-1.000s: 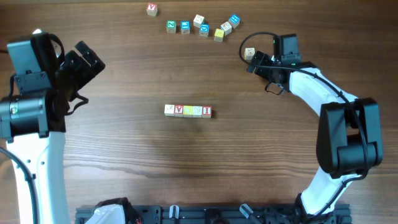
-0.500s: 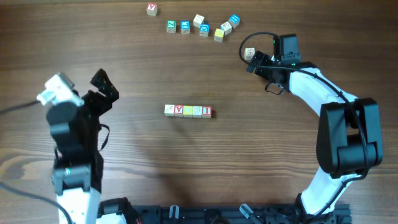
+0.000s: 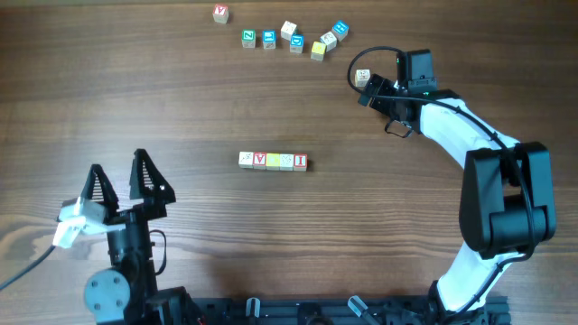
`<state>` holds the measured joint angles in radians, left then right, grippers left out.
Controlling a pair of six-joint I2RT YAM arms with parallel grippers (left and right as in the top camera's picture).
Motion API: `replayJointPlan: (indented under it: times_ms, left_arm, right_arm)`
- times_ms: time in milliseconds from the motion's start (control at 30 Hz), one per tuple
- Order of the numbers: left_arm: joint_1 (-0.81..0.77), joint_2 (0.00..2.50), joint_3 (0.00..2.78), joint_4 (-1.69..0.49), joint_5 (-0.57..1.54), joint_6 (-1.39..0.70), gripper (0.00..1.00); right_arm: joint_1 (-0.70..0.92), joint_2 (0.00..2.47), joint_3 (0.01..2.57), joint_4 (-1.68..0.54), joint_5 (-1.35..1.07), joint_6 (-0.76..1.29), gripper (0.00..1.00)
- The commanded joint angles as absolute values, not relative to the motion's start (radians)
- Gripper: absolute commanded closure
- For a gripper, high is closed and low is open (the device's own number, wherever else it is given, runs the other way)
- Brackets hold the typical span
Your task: Form a horizontal line
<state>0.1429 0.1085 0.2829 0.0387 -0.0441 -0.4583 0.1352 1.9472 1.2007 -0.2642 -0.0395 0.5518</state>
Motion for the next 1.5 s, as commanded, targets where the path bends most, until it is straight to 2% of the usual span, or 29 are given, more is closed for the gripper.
replayJointPlan:
  times_ms: [0, 167, 333, 600, 800, 1467]
  left_arm:
    - [0.141, 0.021, 0.234, 0.059, -0.051, -0.457, 0.00]
    - [0.134, 0.003, 0.184, 0.116, -0.051, -0.456, 0.00]
    - [0.044, 0.003, 0.118, 0.116, -0.051, -0.457, 0.00]
    - [0.043, 0.003, 0.006, 0.036, -0.051, -0.456, 0.00]
    - [0.043, 0.006, 0.006, -0.069, -0.050, -0.456, 0.00]
    - [0.044, 0.009, 0.006, -0.065, -0.075, -0.425, 0.00]
  right_arm:
    - [0.131, 1.964, 1.202, -0.262, -0.019, 0.553, 0.00]
    - [0.131, 1.964, 1.202, -0.262, -0.019, 0.552, 0.00]
    - [0.131, 1.964, 1.202, -0.262, -0.019, 0.552, 0.00]
    - [0.131, 1.964, 1.202, -0.262, -0.019, 0.552, 0.00]
    - [0.131, 1.964, 1.202, -0.262, -0.019, 0.553, 0.00]
    - [0.131, 1.964, 1.202, -0.262, -0.019, 0.553, 0.00]
